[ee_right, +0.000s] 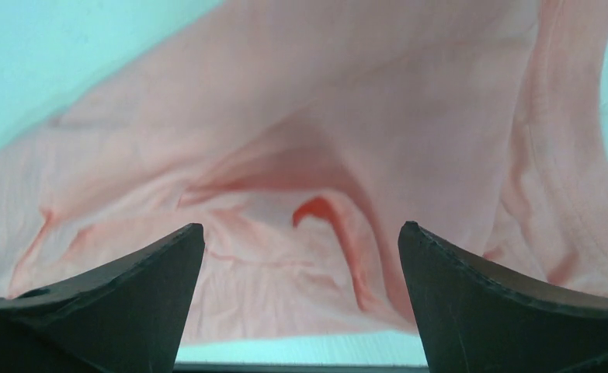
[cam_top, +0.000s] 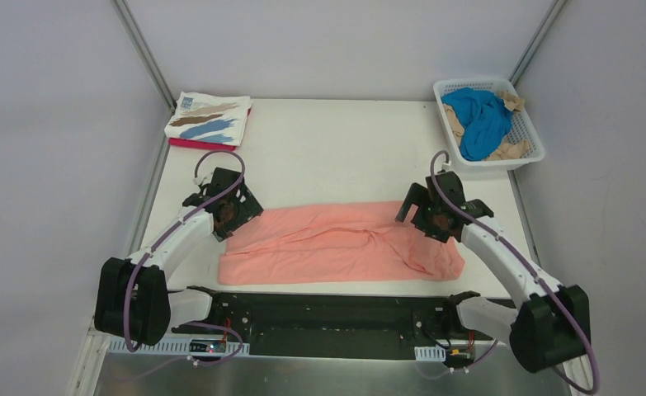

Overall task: Fold and stack the t-shirts
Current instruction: Fold the other side of the tshirt into a rectangle

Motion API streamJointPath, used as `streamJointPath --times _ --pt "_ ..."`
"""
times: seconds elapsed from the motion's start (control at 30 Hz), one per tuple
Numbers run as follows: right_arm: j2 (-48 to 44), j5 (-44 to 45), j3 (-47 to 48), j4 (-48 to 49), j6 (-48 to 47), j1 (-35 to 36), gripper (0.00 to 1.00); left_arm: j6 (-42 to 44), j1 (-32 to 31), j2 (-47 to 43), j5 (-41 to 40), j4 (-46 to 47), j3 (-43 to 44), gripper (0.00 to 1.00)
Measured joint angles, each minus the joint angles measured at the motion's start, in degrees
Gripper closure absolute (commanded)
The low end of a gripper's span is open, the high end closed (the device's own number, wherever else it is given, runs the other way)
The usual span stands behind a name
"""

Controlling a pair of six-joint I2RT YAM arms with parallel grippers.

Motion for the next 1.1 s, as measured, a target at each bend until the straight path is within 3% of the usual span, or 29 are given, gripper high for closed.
streamJointPath --times 0.23,0.5,0.7,0.93,1.1 --pt "14.43 -3.54 -0.07 8.52 -0.46 -3.78 0.01 0.02 0.0 0.15 0.0 -0.02 0.0 0.01" --pt "16.13 -13.05 -2.4 13.22 -0.31 -3.8 0.01 0.02 0.0 0.15 -0.04 -0.02 0.0 0.01" --pt "11.91 -21.75 -6.23 12.92 0.33 -2.14 0.0 0.02 0.0 0.15 -0.09 -0.04 0.0 0.0" --pt "3.21 -32.65 -6.34 7.54 0.15 11.32 0.01 0.04 0.0 0.13 -0.17 -0.09 0.0 0.0" --pt "-4.66 -25.4 -5.66 1.44 0.66 12.72 0.01 0.07 0.0 0.13 -0.07 -0.11 0.0 0.0"
